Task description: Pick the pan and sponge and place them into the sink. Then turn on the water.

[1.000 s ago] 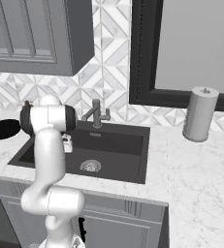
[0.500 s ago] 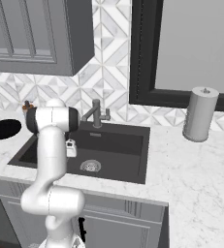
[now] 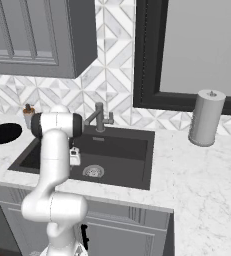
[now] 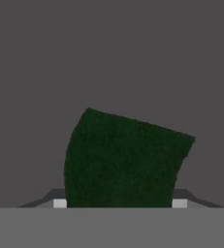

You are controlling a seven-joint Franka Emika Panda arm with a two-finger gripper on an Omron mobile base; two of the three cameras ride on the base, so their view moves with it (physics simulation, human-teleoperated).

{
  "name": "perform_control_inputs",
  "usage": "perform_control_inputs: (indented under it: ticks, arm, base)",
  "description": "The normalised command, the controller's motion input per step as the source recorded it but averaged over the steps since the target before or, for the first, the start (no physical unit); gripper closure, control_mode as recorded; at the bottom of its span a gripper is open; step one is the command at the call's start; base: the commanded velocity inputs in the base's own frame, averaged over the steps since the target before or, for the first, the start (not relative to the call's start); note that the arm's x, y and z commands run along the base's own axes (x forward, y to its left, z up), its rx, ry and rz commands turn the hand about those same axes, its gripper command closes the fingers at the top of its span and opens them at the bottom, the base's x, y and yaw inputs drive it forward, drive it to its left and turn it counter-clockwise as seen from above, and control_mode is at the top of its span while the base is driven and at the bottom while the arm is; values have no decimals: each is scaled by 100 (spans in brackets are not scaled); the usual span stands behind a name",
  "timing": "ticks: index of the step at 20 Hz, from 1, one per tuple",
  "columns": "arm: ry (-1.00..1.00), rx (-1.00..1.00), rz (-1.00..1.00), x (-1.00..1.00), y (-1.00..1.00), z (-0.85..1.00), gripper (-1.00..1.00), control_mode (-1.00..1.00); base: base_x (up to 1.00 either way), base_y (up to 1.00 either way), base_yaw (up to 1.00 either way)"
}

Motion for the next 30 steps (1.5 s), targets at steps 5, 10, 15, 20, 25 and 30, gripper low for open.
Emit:
perform_control_inputs:
  ticks: [5,10,15,20,25,30]
  arm:
    - [0,0,0,9,0,-27,100,-100]
    - [0,0,0,12,0,-24,100,-100]
    - [0,0,0,6,0,-9,-100,-100]
    - [0,0,0,1,0,3,-100,-100]
    - [-1,0,0,0,0,17,-100,-100]
    - [-10,8,0,0,0,60,-100,-100]
  base:
    - [0,0,0]
    - [0,0,0]
    - [0,0,0]
    - [0,0,0]
    - [0,0,0]
    - [0,0,0]
